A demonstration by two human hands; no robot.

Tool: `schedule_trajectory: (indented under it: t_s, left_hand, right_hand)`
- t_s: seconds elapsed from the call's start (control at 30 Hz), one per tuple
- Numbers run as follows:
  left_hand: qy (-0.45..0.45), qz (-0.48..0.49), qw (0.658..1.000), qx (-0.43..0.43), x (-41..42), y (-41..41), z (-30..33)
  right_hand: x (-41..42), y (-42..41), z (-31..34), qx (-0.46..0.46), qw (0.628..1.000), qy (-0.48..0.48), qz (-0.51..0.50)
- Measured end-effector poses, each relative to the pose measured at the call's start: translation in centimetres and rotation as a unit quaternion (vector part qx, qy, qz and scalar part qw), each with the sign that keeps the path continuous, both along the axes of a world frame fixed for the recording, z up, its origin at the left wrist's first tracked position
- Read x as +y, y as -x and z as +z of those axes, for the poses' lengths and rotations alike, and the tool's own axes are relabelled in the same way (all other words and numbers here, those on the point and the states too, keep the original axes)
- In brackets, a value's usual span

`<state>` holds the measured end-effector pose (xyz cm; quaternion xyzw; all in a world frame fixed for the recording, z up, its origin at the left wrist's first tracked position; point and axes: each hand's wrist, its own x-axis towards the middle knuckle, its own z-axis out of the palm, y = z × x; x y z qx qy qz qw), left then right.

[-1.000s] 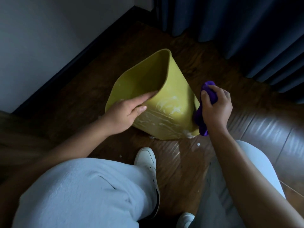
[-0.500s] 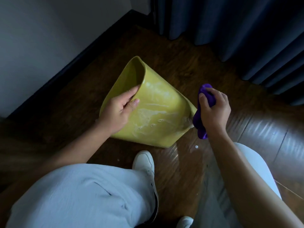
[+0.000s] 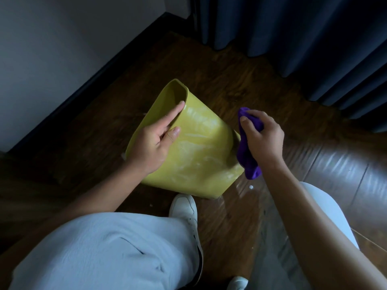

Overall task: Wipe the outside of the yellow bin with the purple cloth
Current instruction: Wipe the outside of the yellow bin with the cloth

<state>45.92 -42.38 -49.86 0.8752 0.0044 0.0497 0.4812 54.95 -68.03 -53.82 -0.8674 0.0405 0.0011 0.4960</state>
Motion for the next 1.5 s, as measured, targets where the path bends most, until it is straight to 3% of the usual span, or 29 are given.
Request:
schedule_trajectory:
  t_s: [0.23,0.5,0.7,1.03,1.3,1.5]
  left_hand:
    - [0.047,0.018,0.998,0.044,0.1,-1.1,-1.1]
    - [0.011,0.063,0.998,-0.015,0.2,-1.2,-1.9]
    - [0.038,0.085,0.995,-0.033,0.6,-0.6,-2.1]
    - [0.063,0.1,0.992,-0.034,0.8,-0.4,-1.9]
    - [0.035,0.1,0.994,-0.017,0.7,-0.2,-2.1]
    - [-0.028,0.074,0.996,-0.029,0.3,-0.6,-2.3]
  right_hand:
    - [7.6,-1.2,7.0,-0.128,0.988,-0.025,0.081]
    - [12.8,1.3,4.7,-0.133,0.987,0.038,0.085]
    - [11.2,0.5,1.5,-0.1,0.991,0.063,0.066]
    - [2.7,-2.2,-7.4,0.045,0.986,0.159,-0.011]
    - [-1.2,-2.9,-8.6,0.161,0.973,0.156,-0.046]
    - [3.3,-3.5,0.0,-0.048,0.996,0.069,0.003]
